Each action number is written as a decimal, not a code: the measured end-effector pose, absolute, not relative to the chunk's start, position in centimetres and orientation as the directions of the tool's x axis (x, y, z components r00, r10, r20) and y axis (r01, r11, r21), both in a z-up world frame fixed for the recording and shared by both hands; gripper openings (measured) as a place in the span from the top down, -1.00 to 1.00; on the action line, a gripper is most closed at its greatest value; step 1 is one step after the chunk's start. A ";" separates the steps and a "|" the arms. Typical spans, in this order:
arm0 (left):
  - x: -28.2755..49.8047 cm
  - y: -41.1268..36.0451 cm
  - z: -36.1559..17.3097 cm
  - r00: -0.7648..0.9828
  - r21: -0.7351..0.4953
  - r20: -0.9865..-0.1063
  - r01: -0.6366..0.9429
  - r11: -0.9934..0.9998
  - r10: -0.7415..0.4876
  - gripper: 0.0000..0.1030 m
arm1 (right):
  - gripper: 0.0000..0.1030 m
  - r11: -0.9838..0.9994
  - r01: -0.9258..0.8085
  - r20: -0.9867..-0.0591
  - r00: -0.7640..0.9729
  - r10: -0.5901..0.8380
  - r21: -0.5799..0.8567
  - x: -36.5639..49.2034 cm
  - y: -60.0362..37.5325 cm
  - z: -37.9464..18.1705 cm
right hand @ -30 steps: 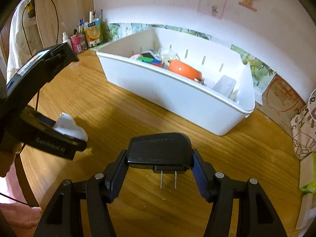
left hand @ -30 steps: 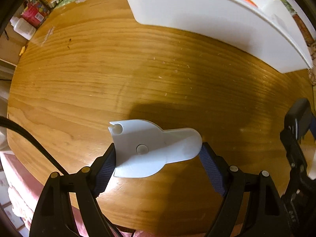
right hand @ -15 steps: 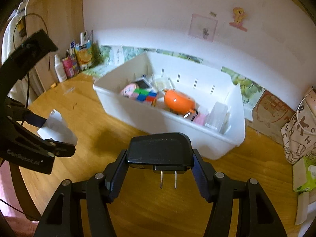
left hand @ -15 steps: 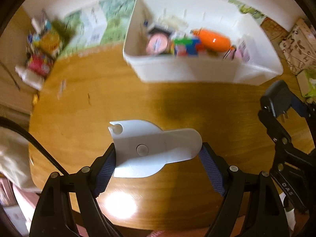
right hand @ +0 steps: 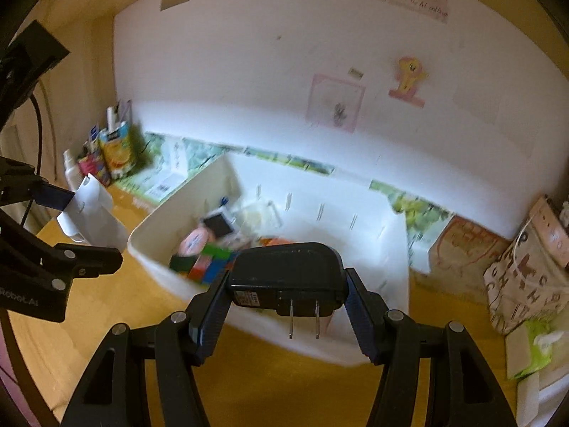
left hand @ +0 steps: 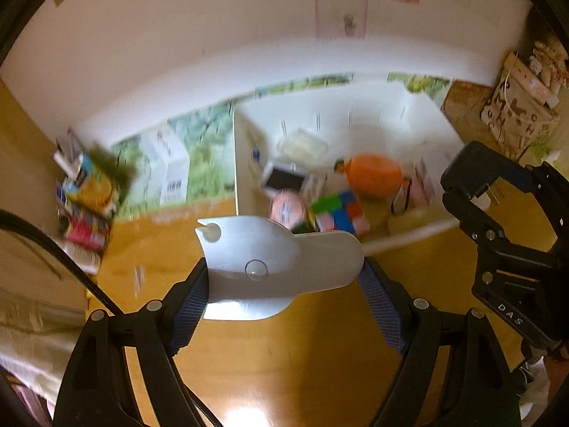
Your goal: Organize rigid objects
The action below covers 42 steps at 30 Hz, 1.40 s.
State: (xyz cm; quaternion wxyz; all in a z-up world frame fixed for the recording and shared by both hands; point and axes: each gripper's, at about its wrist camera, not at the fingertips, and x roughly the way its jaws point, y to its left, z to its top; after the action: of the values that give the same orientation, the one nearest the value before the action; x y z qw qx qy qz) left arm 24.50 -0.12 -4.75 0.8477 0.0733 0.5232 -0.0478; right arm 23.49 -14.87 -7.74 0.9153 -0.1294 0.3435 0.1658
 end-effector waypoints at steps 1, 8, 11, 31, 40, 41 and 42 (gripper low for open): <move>25.1 0.0 -4.6 0.460 0.066 -0.888 0.162 0.985 -0.016 -0.64 | -0.21 0.913 -0.387 -0.666 0.716 0.210 -0.127 24.0 -14.9 -7.5; 28.1 0.0 -4.0 0.536 0.002 -0.837 0.193 0.981 -0.104 -0.64 | -0.21 0.927 -0.344 -0.634 0.753 0.177 -0.149 27.5 -15.2 -6.6; 29.3 -0.2 -4.0 0.579 -0.027 -0.802 0.214 0.976 -0.149 -0.64 | -0.21 0.934 -0.328 -0.634 0.754 0.169 -0.141 29.3 -15.3 -6.9; 33.4 0.9 -6.1 0.613 -0.149 -0.756 0.180 0.972 -0.229 -0.94 | -0.56 0.970 -0.226 -0.699 0.707 0.103 -0.085 33.6 -16.0 -9.0; 30.8 1.8 -6.0 0.607 -0.199 -0.743 0.202 0.959 -0.283 -0.96 | -0.59 0.990 -0.136 -0.720 0.692 0.059 -0.049 31.5 -17.5 -8.1; 30.2 2.0 -6.2 0.601 -0.210 -0.745 0.202 0.957 -0.290 -0.96 | -0.60 0.991 -0.126 -0.724 0.688 0.050 -0.051 30.8 -17.6 -8.1; 29.9 2.0 -6.4 0.594 -0.220 -0.748 0.200 0.955 -0.297 -0.96 | -0.60 0.991 -0.120 -0.726 0.686 0.044 -0.053 30.4 -17.6 -8.2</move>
State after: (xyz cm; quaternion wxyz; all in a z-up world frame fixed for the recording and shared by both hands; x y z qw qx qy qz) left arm 29.85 2.05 -6.38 0.8908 -0.0566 0.4286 -0.1397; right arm 30.35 -17.64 -8.17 0.9169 -0.0483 0.3937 0.0449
